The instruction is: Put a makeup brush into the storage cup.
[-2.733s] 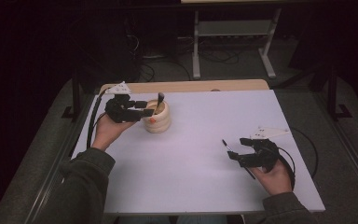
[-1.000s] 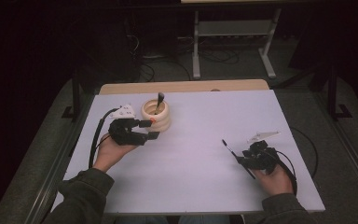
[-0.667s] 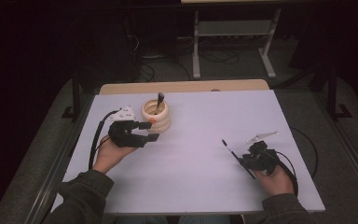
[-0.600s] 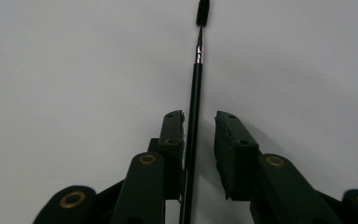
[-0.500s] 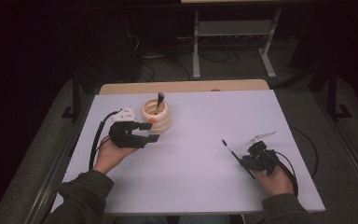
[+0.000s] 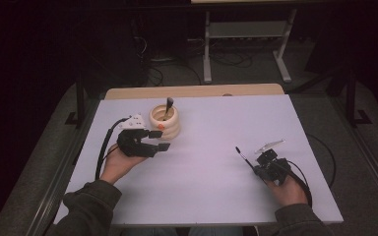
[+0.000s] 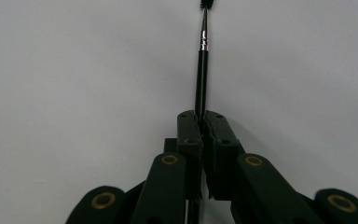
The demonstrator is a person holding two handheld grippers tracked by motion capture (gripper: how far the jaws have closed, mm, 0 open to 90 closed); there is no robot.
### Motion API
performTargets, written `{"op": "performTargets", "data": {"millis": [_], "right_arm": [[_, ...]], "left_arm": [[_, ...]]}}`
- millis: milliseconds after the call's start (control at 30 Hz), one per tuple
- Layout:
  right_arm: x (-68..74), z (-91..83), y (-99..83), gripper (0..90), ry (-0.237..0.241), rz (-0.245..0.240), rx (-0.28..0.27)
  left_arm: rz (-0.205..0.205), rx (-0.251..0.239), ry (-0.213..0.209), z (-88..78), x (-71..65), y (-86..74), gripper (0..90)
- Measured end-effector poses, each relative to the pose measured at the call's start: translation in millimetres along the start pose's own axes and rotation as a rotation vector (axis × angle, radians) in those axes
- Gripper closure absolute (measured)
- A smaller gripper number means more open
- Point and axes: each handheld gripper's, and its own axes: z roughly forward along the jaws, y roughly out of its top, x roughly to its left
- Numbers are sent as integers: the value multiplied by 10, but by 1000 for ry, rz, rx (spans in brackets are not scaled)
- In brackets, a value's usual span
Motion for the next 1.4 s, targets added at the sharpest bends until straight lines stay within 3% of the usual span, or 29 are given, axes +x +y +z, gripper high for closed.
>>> {"op": "performTargets", "data": {"millis": [233,667,1167,1400], "right_arm": [[-95,-4,-30,850,67,28,-33],[-80,-123,-2,851,95,28,-105],[87,-302,163,850,174,-16,-225],[254,-367,309,850,223,-56,-282]], "left_arm": [[9,4,-2,2,-1,-11,408],[-5,-9,-14,-12,1,-6,403],[-8,-9,-62,39,-33,11,424],[-11,-15,-88,56,-55,55,426]]}}
